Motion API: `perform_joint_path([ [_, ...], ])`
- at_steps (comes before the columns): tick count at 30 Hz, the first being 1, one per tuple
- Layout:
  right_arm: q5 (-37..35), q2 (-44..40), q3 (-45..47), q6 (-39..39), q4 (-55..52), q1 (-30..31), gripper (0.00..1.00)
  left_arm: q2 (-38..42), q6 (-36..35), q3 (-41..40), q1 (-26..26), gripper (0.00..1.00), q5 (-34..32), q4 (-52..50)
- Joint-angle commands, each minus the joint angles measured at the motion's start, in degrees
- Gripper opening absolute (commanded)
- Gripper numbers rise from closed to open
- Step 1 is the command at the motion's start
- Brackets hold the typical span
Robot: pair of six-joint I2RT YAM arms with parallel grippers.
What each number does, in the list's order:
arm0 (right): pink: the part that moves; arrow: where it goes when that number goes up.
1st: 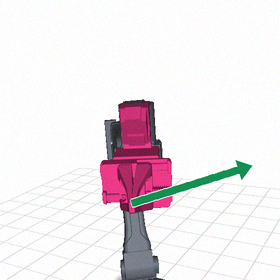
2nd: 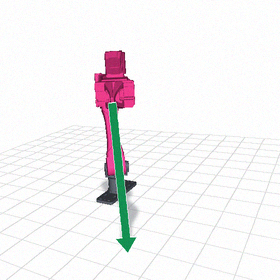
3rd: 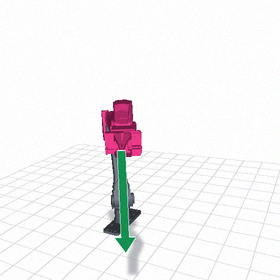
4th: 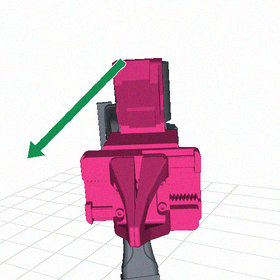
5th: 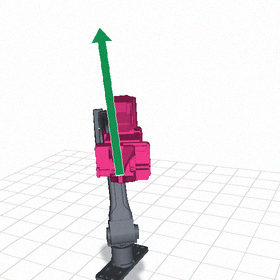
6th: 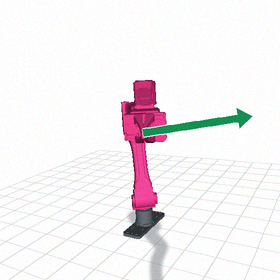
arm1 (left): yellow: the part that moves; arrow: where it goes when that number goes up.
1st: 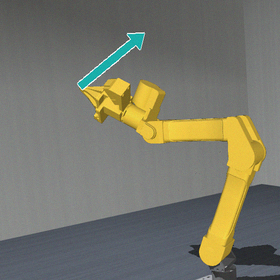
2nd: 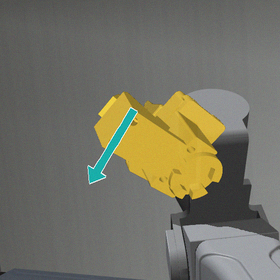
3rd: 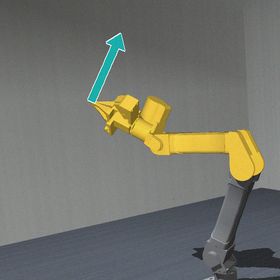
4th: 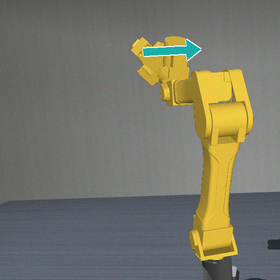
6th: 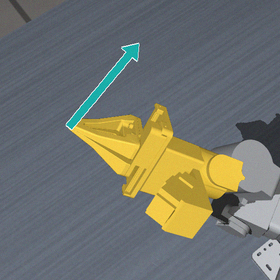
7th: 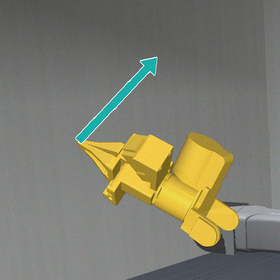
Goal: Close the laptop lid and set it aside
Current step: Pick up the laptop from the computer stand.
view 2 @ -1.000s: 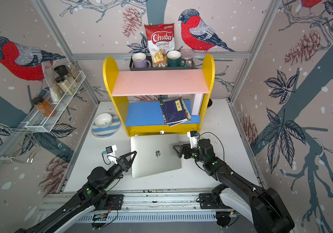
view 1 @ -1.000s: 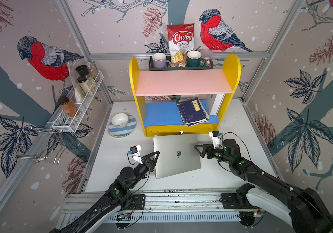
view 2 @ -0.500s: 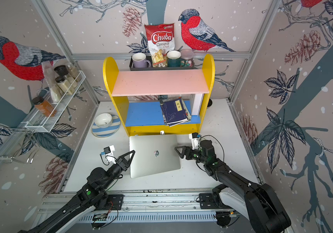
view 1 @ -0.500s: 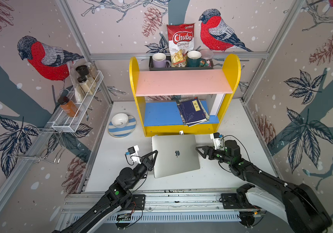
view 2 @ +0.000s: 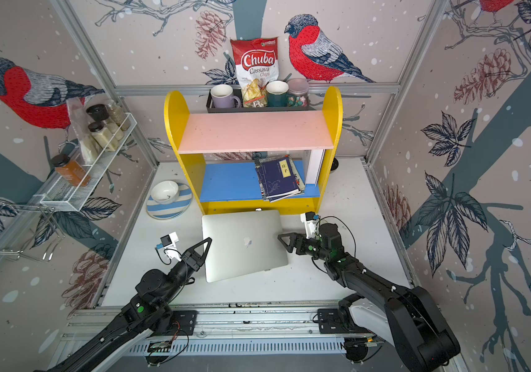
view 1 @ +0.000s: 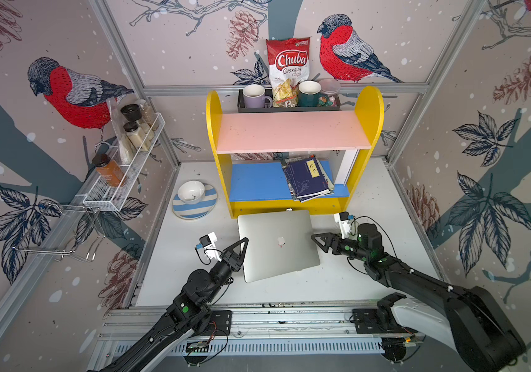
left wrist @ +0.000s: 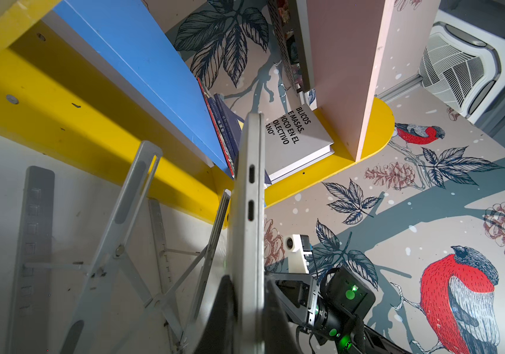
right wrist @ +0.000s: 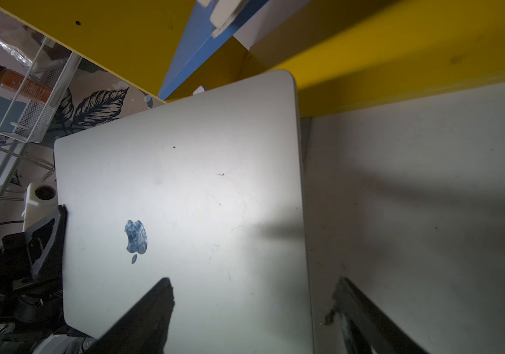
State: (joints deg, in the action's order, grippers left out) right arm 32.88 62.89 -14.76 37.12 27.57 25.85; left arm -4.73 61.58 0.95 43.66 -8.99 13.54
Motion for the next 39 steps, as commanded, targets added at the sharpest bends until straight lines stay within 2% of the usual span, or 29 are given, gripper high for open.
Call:
perform_joint_path([
  [1, 1.8, 0.46, 0.42, 1.86, 4.81, -0.46, 0.82, 0.54, 4.03, 0.2, -0.37, 0.0, -0.38, 13.54],
  [12, 6.9, 1.15, 0.35, 6.8, 10.91, -2.83, 0.84, 1.37, 8.23, 0.1, -0.57, 0.0, -0.79, 15.42],
  [26, 13.45, -1.88, 0.36, 12.26, 13.86, -4.24, 0.72, 1.59, 11.36, -0.34, -0.68, 0.0, -1.82, 19.96],
  [37, 17.96, -5.79, 0.29, 19.14, 18.23, -4.28, 0.5, 0.73, 14.36, -1.12, -0.77, 0.0, -3.48, 23.34],
  [39, 18.62, -6.29, 0.22, 20.52, 19.53, -4.24, 0.44, 0.44, 14.81, -0.93, -0.77, 0.0, -3.73, 23.36],
])
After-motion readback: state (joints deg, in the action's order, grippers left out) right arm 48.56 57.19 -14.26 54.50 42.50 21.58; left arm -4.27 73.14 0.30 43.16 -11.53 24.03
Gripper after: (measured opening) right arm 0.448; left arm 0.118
